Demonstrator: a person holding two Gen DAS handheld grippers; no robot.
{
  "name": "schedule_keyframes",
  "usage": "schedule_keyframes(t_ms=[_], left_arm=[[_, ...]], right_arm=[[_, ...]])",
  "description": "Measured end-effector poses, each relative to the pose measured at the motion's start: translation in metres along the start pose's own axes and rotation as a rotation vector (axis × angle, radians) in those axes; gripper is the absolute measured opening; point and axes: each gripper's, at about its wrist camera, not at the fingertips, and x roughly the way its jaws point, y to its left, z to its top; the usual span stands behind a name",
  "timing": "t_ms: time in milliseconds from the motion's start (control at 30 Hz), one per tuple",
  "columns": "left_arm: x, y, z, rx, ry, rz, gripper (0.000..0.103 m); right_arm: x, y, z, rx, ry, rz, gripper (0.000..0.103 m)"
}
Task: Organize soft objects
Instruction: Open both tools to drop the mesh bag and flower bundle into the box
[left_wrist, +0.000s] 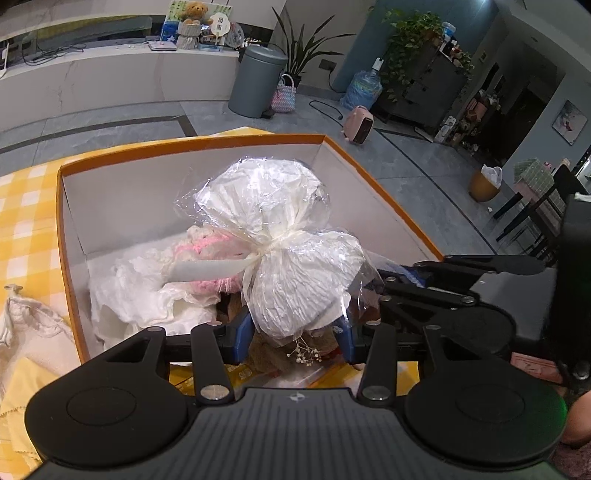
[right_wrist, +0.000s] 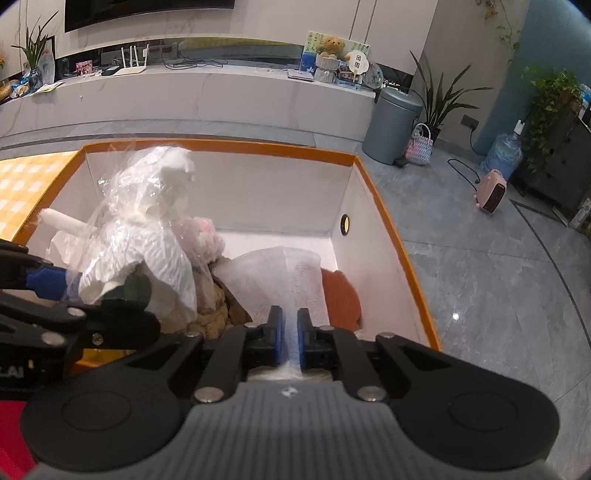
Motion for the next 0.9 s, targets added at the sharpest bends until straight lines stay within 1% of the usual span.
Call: schedule_keyframes(t_ms=[100, 133, 200, 233, 267, 300, 333, 367, 400, 433, 533, 633, 700, 800, 900], left_arm=[[-0.003, 0.0, -0.001, 0.005, -0.002, 0.008, 0.057], [-0.005, -0.001, -0.002, 0.007, -0.006, 0.005, 0.057], [-0.009, -0.002, -0.003, -0.001, -0.015, -0.003, 0.065], [-0.011, -0.002, -0.003, -0.008, -0.019, -0.004, 0.067], [-0.014, -0.002, -0.003, -0.014, -0.025, -0.007, 0.072], [-0.018, -0.001, -0.003, -0.021, -0.034, -0.009, 0.077], [-0.021, 0.0, -0.003, -0.028, -0.048, -0.013, 0.08], [-0.028, 0.0, -0.003, -0.038, -0.066, -0.027, 0.083], [-0.033, 0.002, -0.004, -0.049, -0.082, -0.041, 0.088], [-0.04, 0.002, -0.004, -0.06, -0.097, -0.051, 0.089], [-0.053, 0.002, -0.004, -0.07, -0.122, -0.07, 0.091], [-0.065, -0.002, -0.007, -0.06, -0.136, -0.07, 0.091], [-0.076, -0.005, -0.011, -0.062, -0.162, -0.071, 0.091], [-0.094, -0.008, -0.025, -0.052, -0.225, -0.061, 0.091], [-0.112, -0.012, -0.044, -0.011, -0.268, -0.037, 0.091]], right_arm=[[-0.004, 0.0, 0.0, -0.023, -0.009, -0.004, 0.011], [-0.006, 0.0, 0.0, -0.03, -0.011, -0.002, 0.015], [-0.011, 0.001, -0.002, -0.037, -0.016, 0.004, 0.023], [-0.014, 0.002, -0.003, -0.037, -0.021, 0.006, 0.025], [-0.017, 0.001, -0.003, -0.036, -0.026, 0.007, 0.027], [-0.02, 0.001, -0.004, -0.037, -0.034, 0.003, 0.035], [-0.025, 0.001, -0.004, -0.042, -0.045, -0.007, 0.046], [-0.03, 0.001, -0.005, -0.048, -0.06, -0.019, 0.052], [-0.036, 0.001, -0.005, -0.056, -0.079, -0.028, 0.061], [-0.041, 0.001, -0.006, -0.063, -0.095, -0.031, 0.066], [-0.057, 0.0, -0.009, -0.075, -0.126, -0.029, 0.071], [-0.072, 0.002, -0.012, -0.074, -0.145, -0.037, 0.072], [-0.085, 0.005, -0.017, -0.079, -0.17, -0.066, 0.075], [-0.109, 0.018, -0.031, -0.097, -0.24, -0.107, 0.079], [-0.13, 0.032, -0.047, -0.092, -0.287, -0.106, 0.079]])
